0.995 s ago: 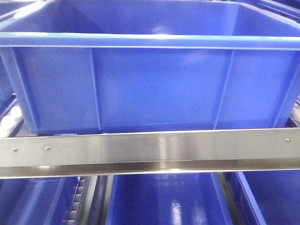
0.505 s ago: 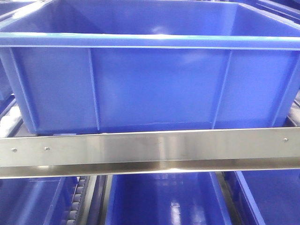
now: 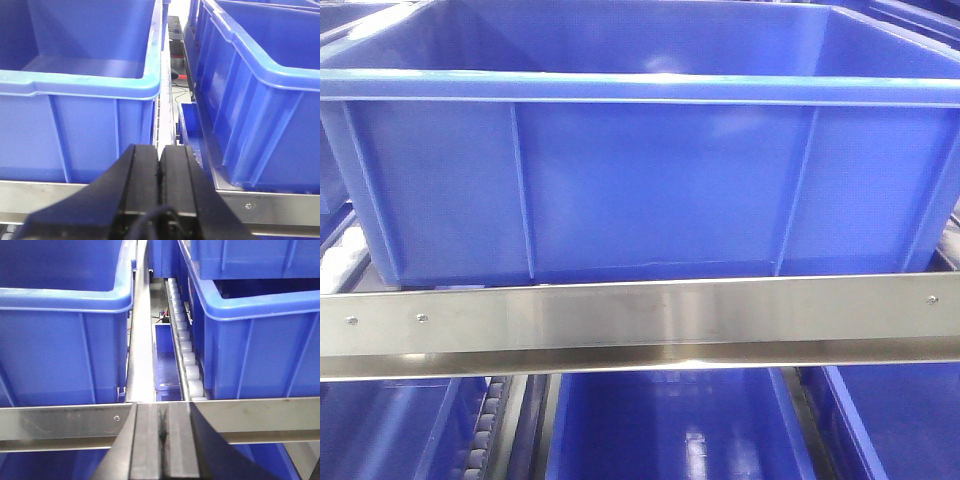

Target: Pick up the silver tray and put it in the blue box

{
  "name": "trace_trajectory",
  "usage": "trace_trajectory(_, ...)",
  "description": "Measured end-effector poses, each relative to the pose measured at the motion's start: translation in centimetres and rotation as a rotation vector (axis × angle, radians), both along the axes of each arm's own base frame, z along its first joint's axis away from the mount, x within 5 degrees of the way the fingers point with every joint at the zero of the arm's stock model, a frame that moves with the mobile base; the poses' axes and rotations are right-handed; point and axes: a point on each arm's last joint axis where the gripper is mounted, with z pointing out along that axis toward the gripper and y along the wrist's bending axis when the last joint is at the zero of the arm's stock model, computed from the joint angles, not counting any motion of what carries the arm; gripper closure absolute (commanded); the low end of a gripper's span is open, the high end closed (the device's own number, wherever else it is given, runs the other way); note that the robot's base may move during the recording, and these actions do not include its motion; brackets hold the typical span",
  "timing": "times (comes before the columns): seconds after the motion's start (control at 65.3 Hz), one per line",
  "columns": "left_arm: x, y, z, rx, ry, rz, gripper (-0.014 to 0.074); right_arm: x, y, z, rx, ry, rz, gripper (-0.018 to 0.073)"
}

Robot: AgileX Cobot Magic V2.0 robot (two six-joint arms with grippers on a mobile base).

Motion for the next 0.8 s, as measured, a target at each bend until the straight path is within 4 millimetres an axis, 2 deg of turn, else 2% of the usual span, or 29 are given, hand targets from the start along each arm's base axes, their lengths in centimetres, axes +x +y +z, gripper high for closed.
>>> trace_trajectory(0.796,0.00,0.00,0.00,0.000,0.000,0.000,0.0694,0.00,0.00,0.00,0.000,0.000,0.000,0.0508)
